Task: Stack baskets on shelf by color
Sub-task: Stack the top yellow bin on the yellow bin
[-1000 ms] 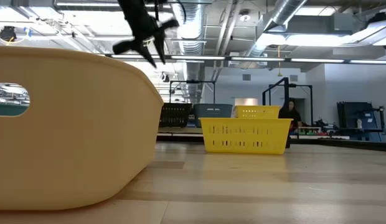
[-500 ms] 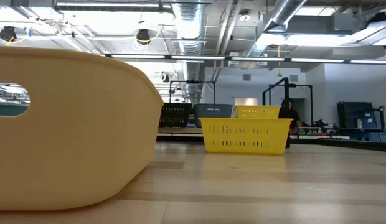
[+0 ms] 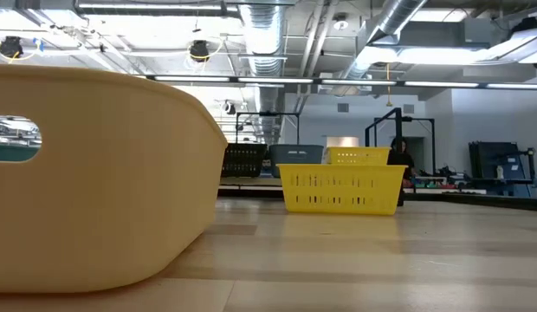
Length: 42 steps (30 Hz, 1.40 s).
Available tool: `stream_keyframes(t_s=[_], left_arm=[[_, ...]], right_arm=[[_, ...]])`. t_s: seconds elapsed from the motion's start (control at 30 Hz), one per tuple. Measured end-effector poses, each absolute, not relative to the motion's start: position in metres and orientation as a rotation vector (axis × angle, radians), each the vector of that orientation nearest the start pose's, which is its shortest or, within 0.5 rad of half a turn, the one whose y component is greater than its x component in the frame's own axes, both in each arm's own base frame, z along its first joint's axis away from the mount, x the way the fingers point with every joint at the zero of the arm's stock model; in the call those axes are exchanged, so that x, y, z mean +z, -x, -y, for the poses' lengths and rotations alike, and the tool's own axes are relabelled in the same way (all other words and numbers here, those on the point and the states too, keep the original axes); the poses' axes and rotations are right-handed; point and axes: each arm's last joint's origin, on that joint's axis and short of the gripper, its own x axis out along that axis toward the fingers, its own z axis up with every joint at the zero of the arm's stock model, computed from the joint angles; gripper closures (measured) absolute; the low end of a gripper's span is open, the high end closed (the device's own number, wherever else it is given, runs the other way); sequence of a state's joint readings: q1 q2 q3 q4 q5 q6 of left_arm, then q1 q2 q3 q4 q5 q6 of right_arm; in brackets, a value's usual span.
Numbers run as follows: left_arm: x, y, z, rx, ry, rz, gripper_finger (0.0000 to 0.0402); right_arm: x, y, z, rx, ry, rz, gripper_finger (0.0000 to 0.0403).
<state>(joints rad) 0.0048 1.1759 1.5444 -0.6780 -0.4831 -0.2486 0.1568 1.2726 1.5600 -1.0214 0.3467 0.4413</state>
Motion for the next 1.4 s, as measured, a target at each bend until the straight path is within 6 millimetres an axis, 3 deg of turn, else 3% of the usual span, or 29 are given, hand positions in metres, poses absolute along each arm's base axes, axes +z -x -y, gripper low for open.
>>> stream_keyframes(t_s=[0.3,0.5,0.63,0.83,1.07,1.17,1.4], left_arm=[[0.468,-0.193,-0.014,0.508,0.096,-0.259,0.0294],[0.472,-0.182,-0.014,0.498,0.044,-0.253,0.0294],[0.473,-0.178,-0.014,0.496,0.018,-0.264,0.0294],[0.473,-0.177,-0.014,0.490,-0.028,-0.275,0.0294],[0.471,-0.176,-0.014,0.483,-0.073,-0.305,0.0294],[0.471,-0.176,-0.014,0.482,-0.083,-0.310,0.0294],[0.471,-0.176,-0.014,0.479,-0.094,-0.316,0.0294]], right_arm=[[0.351,-0.290,-0.030,-0.310,-0.393,-1.061,0.0327],[0.297,-0.315,-0.037,-0.345,-0.430,-1.395,0.0290],[0.265,-0.329,-0.043,-0.412,-0.429,-1.531,0.0268],[0.236,-0.342,-0.047,-0.621,-0.523,-1.556,0.0248],[0.236,-0.340,-0.051,-0.940,-0.651,-1.408,0.0245],[0.235,-0.333,-0.053,-1.006,-0.687,-1.385,0.0245],[0.200,-0.322,-0.057,-1.055,-0.833,-1.332,0.0245]])
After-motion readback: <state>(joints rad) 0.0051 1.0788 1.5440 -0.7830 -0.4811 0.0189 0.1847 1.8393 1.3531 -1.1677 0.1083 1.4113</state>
